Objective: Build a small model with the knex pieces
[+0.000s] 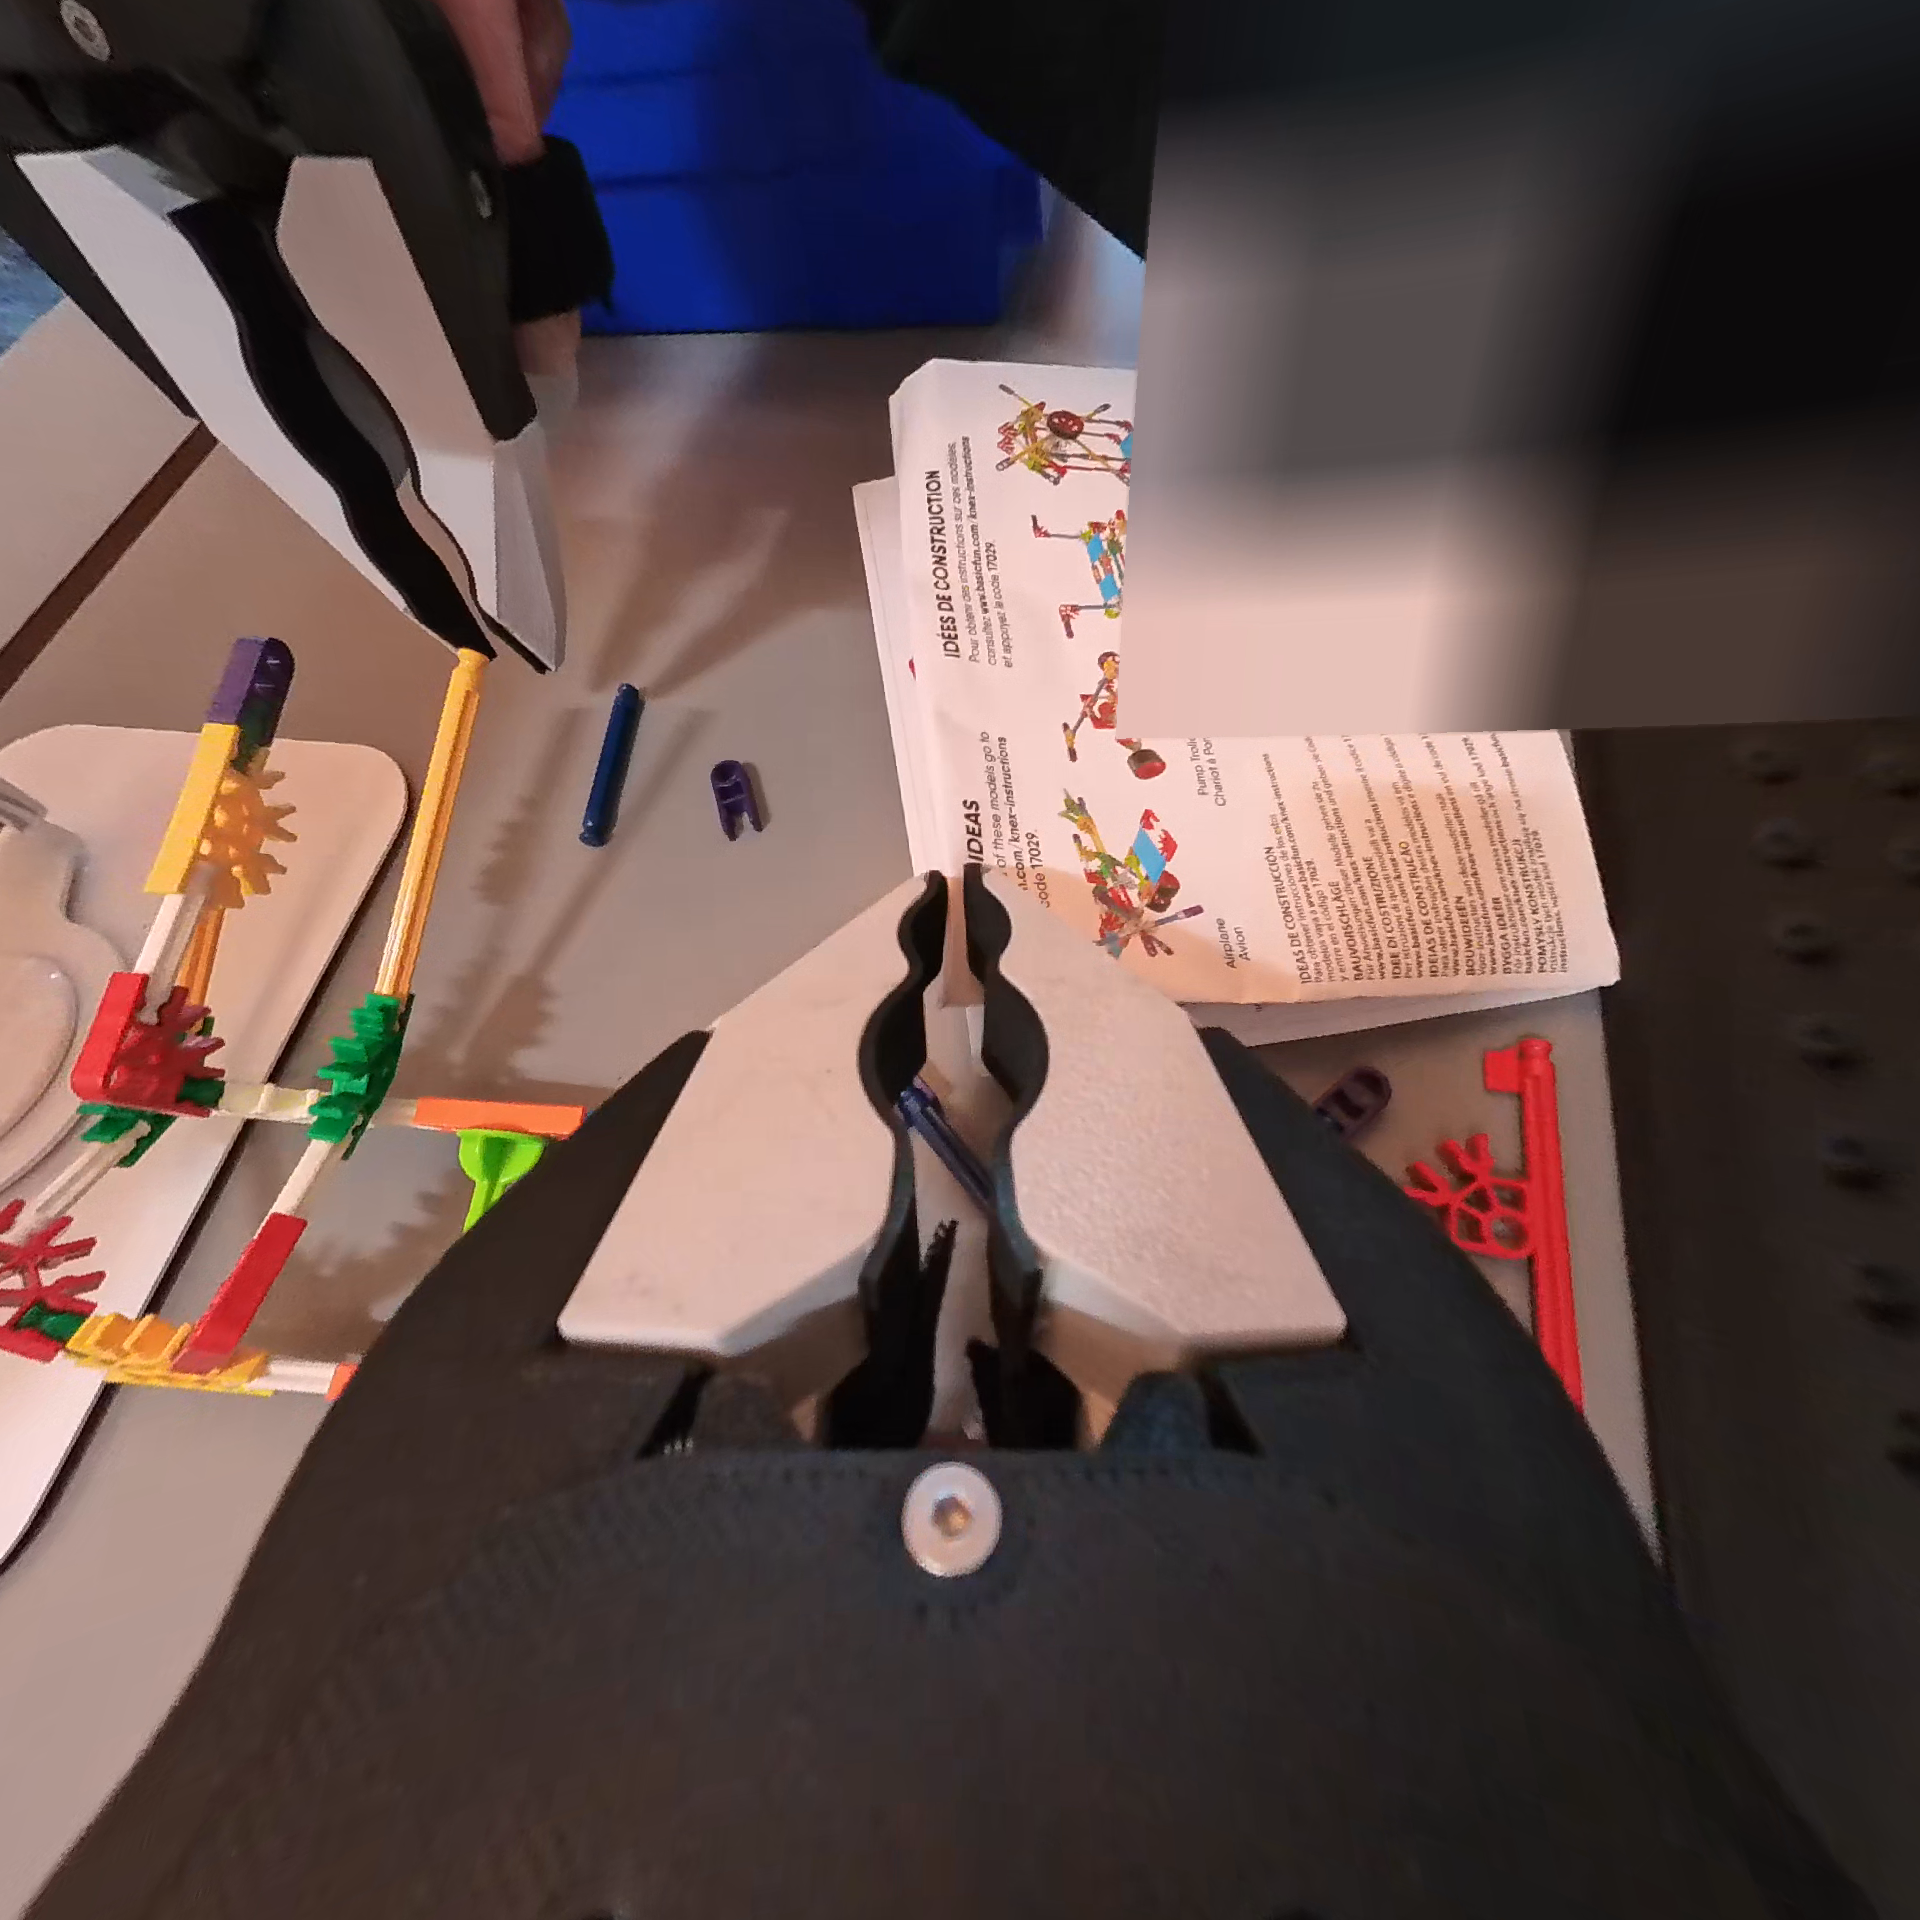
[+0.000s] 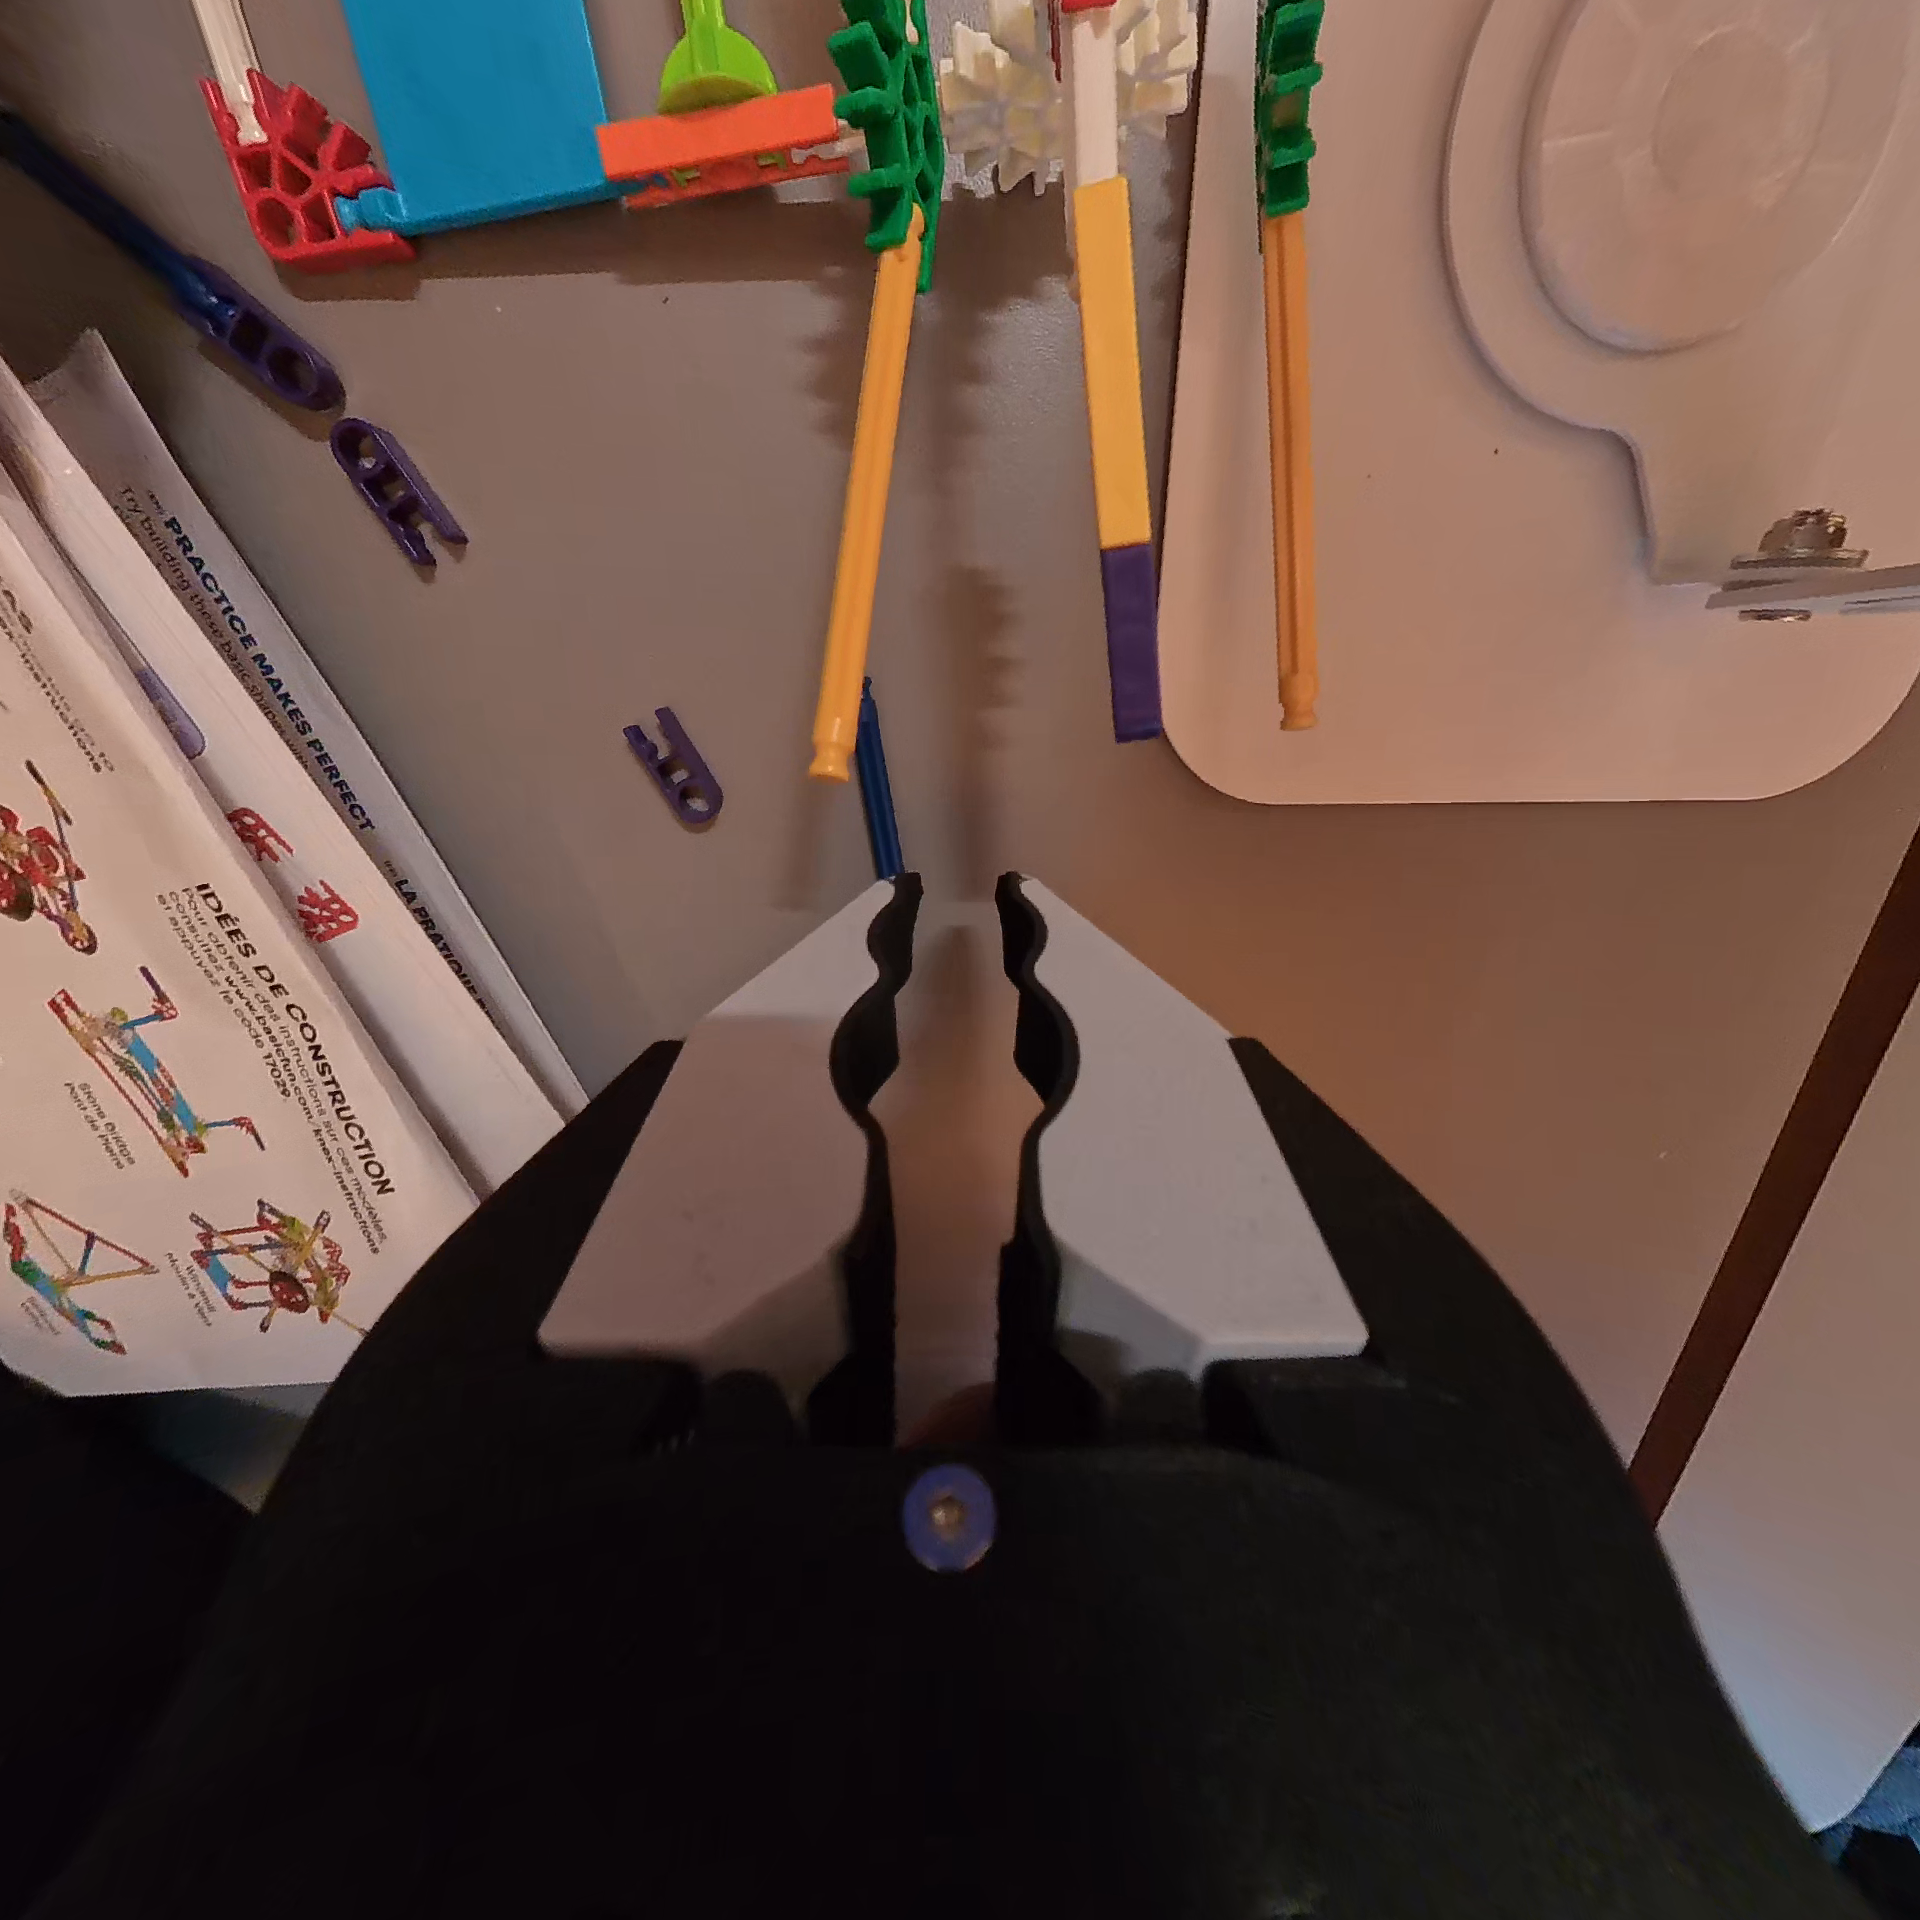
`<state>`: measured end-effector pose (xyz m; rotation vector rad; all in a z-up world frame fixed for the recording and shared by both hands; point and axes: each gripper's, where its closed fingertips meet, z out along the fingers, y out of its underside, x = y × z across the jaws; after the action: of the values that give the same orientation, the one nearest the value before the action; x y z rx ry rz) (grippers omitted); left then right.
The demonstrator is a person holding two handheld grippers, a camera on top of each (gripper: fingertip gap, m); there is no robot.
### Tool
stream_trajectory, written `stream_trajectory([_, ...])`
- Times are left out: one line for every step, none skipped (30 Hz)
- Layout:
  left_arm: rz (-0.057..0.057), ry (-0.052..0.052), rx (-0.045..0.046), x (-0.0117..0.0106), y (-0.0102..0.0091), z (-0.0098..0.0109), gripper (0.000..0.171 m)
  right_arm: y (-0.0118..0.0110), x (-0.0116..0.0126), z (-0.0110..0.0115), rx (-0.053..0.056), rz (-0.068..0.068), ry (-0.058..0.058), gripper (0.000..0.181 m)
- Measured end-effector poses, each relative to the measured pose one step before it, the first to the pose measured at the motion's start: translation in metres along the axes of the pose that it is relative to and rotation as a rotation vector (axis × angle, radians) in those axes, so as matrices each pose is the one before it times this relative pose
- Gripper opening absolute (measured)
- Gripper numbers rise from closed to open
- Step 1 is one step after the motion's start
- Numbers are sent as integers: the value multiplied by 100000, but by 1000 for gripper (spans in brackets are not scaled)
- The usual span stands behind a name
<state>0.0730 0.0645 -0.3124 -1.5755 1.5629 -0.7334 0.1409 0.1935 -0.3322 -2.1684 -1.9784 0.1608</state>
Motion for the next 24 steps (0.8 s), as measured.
stream_trajectory([68,56,697,23,-101,-27,1,-3,0,-10,13,-26,55,14])
stream_trajectory([-66,91,322,20,-83,-13,1,-21,-3,-25,49,-71,79,14])
stream_trajectory([73,-3,68,9,-45,-19,1,-21,-3,-14,56,-31,32,14])
stream_trajectory([127,8,192,8,-35,-16,1,-11,-15,-28,47,-73,59,14])
stream_trajectory([-87,46,121,10,-15,-14,1,-26,-12,-23,84,-109,67,14])
stream_trajectory([-125,41,-39,-5,7,0,1,-6,7,-27,64,-8,24,14])
stream_trajectory([92,-20,-161,-6,34,7,1,3,6,-13,-40,46,65,14])
stream_trajectory([132,-29,1,8,7,3,1,19,11,-15,-16,6,67,14])
stream_trajectory([-60,11,123,4,-26,3,1,0,2,-8,57,15,8,14])
stream_trajectory([-2,-11,83,6,-29,-6,1,-6,5,-19,15,0,101,14])
stream_trajectory([111,-9,23,10,-13,-6,1,-13,11,-26,52,-46,113,14])
stream_trajectory([9,38,31,2,-16,-17,1,-21,-8,-11,127,-50,-20,14])
stream_trajectory([-131,62,149,4,-27,-16,1,-16,-2,-17,17,-45,35,14])
stream_trajectory([-89,51,111,2,-18,-5,1,11,4,-6,-72,-10,92,14])
stream_trajectory([25,20,30,10,-13,-4,1,6,4,-11,9,14,22,14])
stream_trajectory([6,-13,-22,-1,-2,7,1,-8,10,-6,38,4,1,14])
stream_trajectory([37,-38,-26,3,11,2,1,14,4,-4,-28,11,29,14])
stream_trajectory([51,0,18,5,-12,-5,1,-5,7,-8,21,5,45,14])
stream_trajectory([-65,71,139,10,-26,-18,1,-23,-3,-11,135,-14,33,14])
stream_trajectory([-141,96,151,10,-27,-15,1,-17,3,-13,87,-4,10,14])
stream_trajectory([-65,84,176,1,-39,-19,1,10,4,6,-53,0,33,14])
stream_trajectory([15,38,136,11,-32,-10,1,5,2,6,-89,0,24,14])
stream_trajectory([14,21,148,8,-28,-18,1,8,4,7,-41,-18,23,14])
stream_trajectory([15,-10,38,7,-6,1,1,-13,-4,-8,10,-41,26,14])
